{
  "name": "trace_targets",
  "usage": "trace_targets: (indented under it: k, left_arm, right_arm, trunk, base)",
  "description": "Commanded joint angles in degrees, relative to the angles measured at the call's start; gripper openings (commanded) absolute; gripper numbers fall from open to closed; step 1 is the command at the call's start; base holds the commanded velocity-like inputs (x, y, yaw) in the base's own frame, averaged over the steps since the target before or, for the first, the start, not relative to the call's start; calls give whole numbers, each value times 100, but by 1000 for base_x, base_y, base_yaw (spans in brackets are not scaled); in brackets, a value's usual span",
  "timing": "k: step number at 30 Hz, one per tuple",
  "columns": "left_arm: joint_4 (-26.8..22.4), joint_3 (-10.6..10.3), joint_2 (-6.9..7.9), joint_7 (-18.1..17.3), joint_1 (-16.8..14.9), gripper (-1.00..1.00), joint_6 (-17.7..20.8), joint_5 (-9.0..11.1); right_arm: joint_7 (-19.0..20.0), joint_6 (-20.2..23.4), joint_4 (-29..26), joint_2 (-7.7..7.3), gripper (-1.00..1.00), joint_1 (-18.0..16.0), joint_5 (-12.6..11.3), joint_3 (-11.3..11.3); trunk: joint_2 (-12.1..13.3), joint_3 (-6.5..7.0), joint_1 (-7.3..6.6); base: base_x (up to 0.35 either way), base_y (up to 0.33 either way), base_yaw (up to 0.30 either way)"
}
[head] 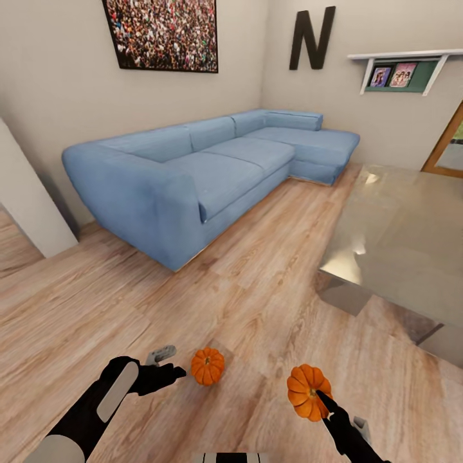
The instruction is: Place each of the two pumpkins and all three candles from the living room inside a cabinet in the living room (use any cabinet), then make sure every cabinet is closed, and position the cauldron so it is next to a table in the living room.
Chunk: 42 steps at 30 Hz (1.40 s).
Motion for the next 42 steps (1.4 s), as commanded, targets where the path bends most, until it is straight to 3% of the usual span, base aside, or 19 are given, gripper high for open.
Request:
trace_targets:
  k: [1,23,29,42]
  left_arm:
    - [-6,-19,7,55,-3,100,6,59]
    - [-6,-25,11,55,-3,100,6,63]
    - [-6,-25,12,55,-3,100,6,63]
    - [-6,-22,12,55,-3,100,6,60]
  right_arm:
    - [14,58,4,-3,-100,-3,-59,41]
    - [-15,65,6,-2,-100,-3,-61,29]
    - [-13,67,6,1,-100,-3,-61,29]
    - [-14,69,6,0,-100,-3,-61,29]
  trunk:
    - [-2,-4,-1]
    - [-2,-1,-1]
    - [-2,17,-1]
    - [-2,66,-1]
  base:
    - [0,232,-1]
    - [0,281,-8]
    - [0,217,-214]
    - [0,15,-259]
